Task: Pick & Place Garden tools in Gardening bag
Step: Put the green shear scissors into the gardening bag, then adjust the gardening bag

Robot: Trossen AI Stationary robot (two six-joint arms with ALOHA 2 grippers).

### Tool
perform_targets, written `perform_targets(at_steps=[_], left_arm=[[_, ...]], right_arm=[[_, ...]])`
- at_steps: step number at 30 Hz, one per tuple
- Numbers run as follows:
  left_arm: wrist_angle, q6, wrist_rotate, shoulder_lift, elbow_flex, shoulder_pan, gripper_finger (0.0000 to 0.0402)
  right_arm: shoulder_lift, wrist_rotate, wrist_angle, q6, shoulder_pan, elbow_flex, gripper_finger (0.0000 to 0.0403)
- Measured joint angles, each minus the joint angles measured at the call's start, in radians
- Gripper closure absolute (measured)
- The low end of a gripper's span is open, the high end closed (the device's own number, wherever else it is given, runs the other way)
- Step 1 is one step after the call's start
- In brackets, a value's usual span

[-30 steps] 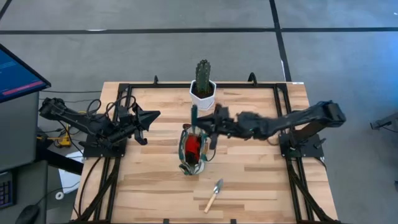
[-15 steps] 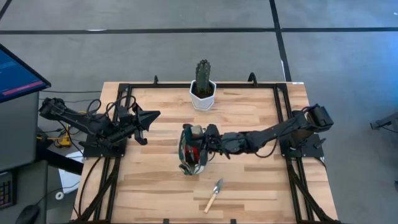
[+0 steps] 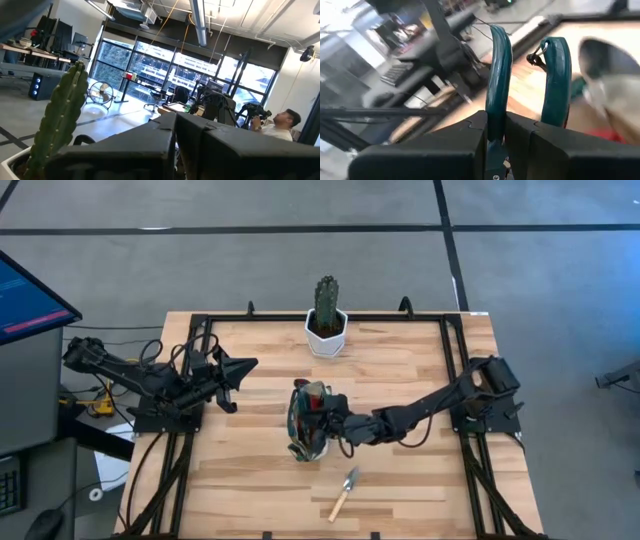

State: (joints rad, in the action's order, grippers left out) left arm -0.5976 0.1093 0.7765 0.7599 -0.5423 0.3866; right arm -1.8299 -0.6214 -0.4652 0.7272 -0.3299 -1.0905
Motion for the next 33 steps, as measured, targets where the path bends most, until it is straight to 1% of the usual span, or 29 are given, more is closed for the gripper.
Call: perform_targets(at_steps=[12,15,24,27,30,33], left_arm=[[0.008,0.0,0.0,0.0,0.0,0.0,0.04],[0.009,0.0,0.0,0.0,0.0,0.0,0.04],[0.013,0.0,0.0,0.0,0.0,0.0,0.04],[0.014,0.0,0.0,0.0,0.0,0.0,0.04],[0.014,0.001,0.0,0.0,0.0,0.0,0.04],[0.014,0.002,0.0,0.0,0.0,0.0,0.04]], right_arm=[[-0.007,-0.01,0.089,0.107,-0.011,0.002,0.0372],[-0.009,0.002,0.122,0.121,-0.011,0.003,0.0365],[-0.007,0.143,0.111,0.116,0.004,0.003,0.0305],[-0.006,0.171,0.11,0.115,0.014,0.003,0.0291],[0.017,0.216,0.112,0.098,0.03,0.003,0.0279],[0.068,0.26,0.114,0.036,0.048,0.003,0.0271]])
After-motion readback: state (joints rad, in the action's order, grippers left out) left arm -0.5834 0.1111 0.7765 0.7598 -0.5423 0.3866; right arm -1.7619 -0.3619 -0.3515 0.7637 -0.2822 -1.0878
